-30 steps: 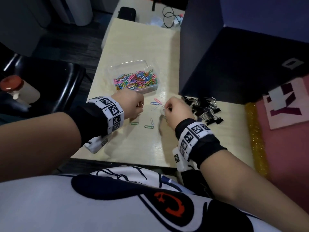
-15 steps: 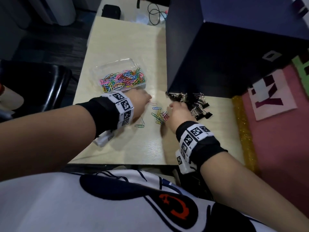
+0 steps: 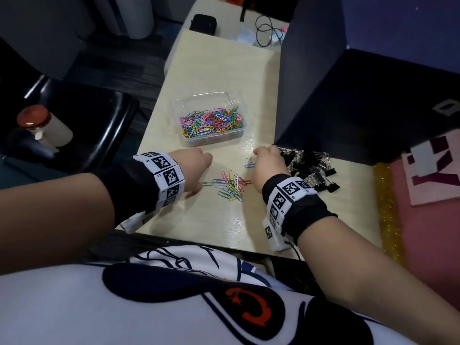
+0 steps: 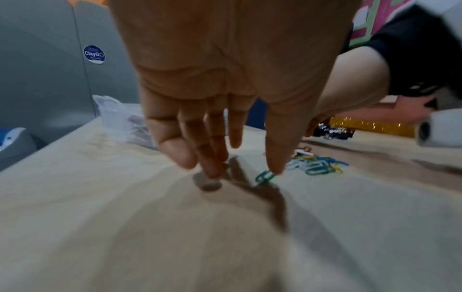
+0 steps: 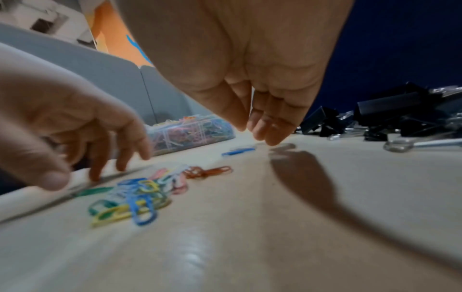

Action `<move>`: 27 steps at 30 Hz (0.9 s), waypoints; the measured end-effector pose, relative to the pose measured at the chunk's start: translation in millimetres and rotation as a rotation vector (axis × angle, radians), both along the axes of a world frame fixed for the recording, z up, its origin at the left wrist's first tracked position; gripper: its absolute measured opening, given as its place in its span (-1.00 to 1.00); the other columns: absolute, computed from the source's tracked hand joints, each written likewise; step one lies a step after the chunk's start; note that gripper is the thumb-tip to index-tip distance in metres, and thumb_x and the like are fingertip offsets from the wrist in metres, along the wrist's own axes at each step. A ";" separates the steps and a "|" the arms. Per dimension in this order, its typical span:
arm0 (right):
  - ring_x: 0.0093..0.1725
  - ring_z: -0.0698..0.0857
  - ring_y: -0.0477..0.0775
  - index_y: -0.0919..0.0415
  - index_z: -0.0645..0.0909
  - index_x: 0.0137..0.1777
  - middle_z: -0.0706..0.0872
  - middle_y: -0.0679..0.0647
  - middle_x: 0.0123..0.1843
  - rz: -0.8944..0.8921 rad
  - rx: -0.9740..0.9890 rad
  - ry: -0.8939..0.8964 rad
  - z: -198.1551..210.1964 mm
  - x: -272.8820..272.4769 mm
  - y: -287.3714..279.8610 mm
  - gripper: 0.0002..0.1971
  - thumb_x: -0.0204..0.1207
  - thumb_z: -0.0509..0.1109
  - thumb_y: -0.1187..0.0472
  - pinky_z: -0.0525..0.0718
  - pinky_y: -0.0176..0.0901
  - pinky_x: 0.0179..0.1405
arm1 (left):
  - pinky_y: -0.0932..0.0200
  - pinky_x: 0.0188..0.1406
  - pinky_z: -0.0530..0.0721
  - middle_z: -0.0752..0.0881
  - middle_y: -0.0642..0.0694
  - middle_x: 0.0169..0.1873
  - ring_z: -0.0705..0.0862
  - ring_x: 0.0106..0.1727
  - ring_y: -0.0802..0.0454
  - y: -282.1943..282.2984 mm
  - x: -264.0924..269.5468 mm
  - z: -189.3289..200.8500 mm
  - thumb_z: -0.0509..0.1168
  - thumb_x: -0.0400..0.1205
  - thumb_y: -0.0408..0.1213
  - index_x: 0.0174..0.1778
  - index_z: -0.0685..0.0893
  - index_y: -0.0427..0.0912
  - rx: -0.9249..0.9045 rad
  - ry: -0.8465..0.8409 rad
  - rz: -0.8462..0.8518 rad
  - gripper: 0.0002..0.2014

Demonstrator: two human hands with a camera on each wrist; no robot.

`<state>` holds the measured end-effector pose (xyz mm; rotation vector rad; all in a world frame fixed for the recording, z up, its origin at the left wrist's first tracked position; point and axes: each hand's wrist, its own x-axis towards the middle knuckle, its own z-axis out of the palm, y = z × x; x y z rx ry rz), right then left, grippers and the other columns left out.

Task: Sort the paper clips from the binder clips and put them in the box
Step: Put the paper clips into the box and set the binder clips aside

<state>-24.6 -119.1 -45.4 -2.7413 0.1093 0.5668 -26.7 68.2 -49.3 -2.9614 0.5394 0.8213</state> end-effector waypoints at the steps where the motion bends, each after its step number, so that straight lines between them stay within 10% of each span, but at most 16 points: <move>1: 0.41 0.44 0.28 0.23 0.44 0.43 0.35 0.23 0.43 0.012 -0.026 0.009 -1.0 -0.3 0.7 -0.52 0.51 0.12 0.48 0.44 -0.03 0.38 | 0.00 -0.06 0.66 0.57 -0.18 0.09 0.65 0.09 -0.21 1.1 -2.1 -0.7 0.42 0.50 -0.14 0.23 0.46 -0.16 0.040 0.013 0.027 -0.56; 11: 0.27 0.58 0.26 0.13 0.43 0.37 0.38 0.16 0.34 0.077 0.005 0.103 -2.4 -18.4 10.8 -0.59 0.54 0.35 0.17 0.55 0.03 0.30 | 0.04 0.01 0.69 0.75 -0.03 -0.08 0.69 -0.04 -0.09 -17.0 2.7 2.5 0.33 0.54 -0.21 0.28 0.50 -0.04 -0.235 -0.010 0.095 -0.62; 15: 0.22 0.58 0.24 0.11 0.36 0.37 0.33 0.14 0.29 0.083 -0.073 0.185 -3.4 -26.3 10.4 -0.23 0.24 0.61 -0.15 0.60 0.05 0.25 | 0.00 -0.18 0.66 0.73 -0.15 -0.14 0.69 -0.12 -0.22 -7.3 17.1 11.3 0.30 0.57 -0.23 0.40 0.31 -0.15 -0.297 -0.207 0.214 -0.51; 27: 0.24 0.53 0.30 0.09 0.56 0.36 0.48 0.17 0.28 0.480 -0.028 -0.034 -16.4 -30.0 17.6 -0.65 0.58 0.25 0.30 0.58 0.06 0.24 | 0.02 -0.24 0.58 0.68 -0.19 -0.07 0.64 -0.10 -0.22 -4.5 22.1 6.9 0.20 0.55 -0.35 0.29 0.39 -0.16 -0.206 -0.186 0.201 -0.63</move>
